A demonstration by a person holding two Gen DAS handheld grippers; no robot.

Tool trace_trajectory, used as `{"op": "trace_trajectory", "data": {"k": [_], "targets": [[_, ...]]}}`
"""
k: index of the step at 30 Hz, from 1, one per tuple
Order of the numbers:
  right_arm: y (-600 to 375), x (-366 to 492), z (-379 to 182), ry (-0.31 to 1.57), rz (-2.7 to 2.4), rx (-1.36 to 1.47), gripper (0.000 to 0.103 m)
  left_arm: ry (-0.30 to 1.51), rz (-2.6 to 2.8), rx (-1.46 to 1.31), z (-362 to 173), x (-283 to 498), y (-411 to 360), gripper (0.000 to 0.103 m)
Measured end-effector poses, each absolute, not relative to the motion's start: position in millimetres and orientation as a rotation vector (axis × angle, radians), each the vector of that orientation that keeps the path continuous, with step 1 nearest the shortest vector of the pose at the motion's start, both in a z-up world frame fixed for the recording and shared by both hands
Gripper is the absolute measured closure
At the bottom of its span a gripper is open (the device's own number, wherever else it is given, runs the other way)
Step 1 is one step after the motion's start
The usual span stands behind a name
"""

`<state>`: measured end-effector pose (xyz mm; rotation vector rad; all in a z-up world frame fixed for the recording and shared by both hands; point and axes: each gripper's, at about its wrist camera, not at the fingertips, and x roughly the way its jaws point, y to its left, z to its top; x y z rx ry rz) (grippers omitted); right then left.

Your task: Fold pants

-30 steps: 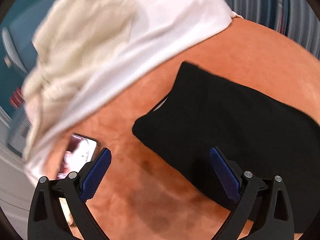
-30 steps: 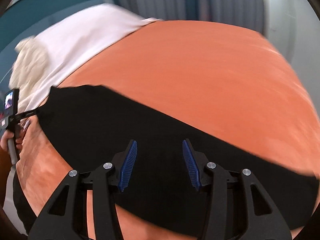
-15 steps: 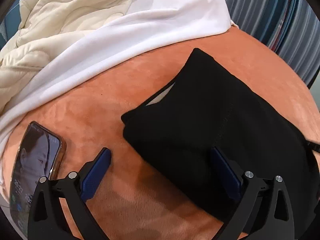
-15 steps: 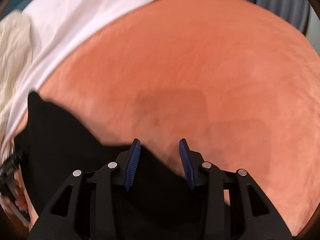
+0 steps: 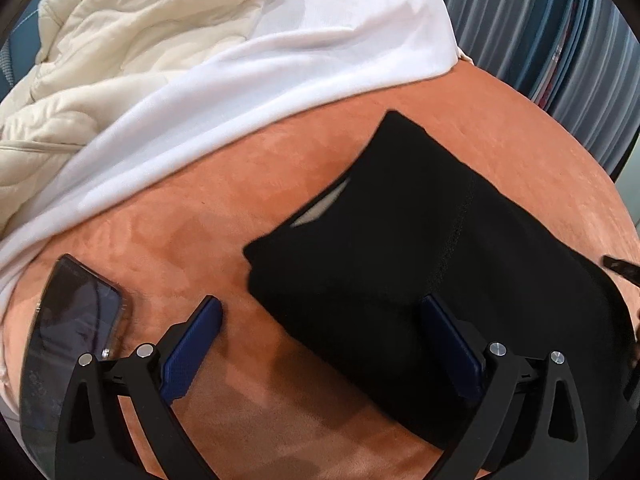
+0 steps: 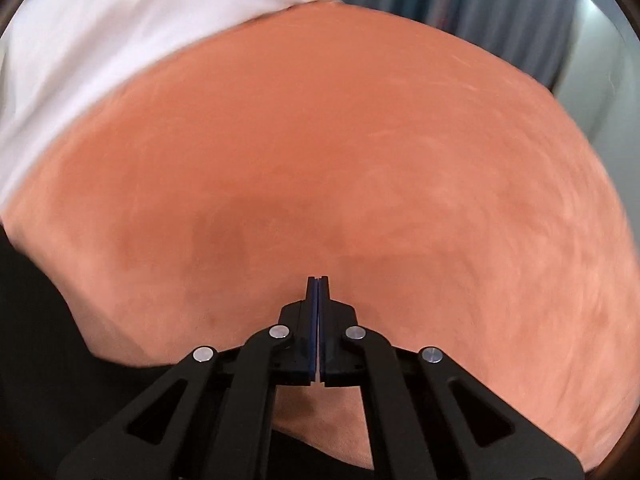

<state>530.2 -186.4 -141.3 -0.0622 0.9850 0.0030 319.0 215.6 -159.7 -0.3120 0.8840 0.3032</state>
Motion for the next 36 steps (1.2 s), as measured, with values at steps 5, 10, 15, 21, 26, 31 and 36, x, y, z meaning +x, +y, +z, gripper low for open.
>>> {"op": "trace_trajectory", "data": {"k": [5,10,15,21,26,31,36], "targets": [[-171.7,439.4,-92.3,0.890,0.237,-0.034,0.103,0.763,0.406,-0.243,-133.8,304.5,223.6,0.006],[-147.7,452.7,-149.3,1.024,0.225,-0.130,0.103,0.741,0.354,-0.244,-124.1,303.3,214.5,0.006],[-160.1,470.4,-105.5,0.900,0.147,0.101,0.101,0.668,0.436,-0.225,-108.7,287.6,232.5,0.006],[-80.2,367.3,-93.5,0.880,0.369,-0.146,0.099,0.529,0.582,-0.301,-79.2,261.7,273.7,0.006],[17.1,396.0,-123.5,0.929,0.499,-0.244,0.099,0.542,0.460,-0.233,-77.8,261.2,252.2,0.006],[69.9,477.0,-176.6,1.044,0.424,-0.205,0.103,0.543,0.284,-0.199,-78.6,272.7,222.4,0.006],[86.8,491.9,-154.6,1.003,0.405,-0.208,0.103,0.582,0.188,-0.144,-88.0,284.8,199.8,0.006]]}}
